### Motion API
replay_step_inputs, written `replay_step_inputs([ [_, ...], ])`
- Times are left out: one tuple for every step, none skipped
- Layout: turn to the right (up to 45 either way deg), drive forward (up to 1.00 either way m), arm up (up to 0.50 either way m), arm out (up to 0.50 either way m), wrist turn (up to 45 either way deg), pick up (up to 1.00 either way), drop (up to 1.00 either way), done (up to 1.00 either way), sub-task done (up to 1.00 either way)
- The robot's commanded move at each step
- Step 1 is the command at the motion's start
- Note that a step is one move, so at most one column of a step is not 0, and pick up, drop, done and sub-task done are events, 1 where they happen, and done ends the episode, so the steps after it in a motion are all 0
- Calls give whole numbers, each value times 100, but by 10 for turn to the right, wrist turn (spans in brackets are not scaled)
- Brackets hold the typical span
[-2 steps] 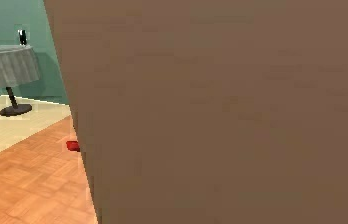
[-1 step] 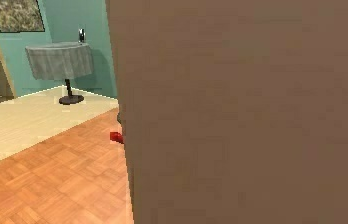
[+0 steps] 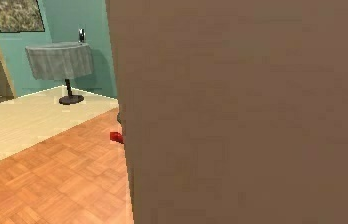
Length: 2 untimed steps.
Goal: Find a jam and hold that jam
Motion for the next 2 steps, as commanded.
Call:
replay_step_inputs([
  [0, 0, 38, 0, 0, 0, 0, 0, 0],
  [0, 0, 0, 18, 0, 0, 0, 0, 0],
])
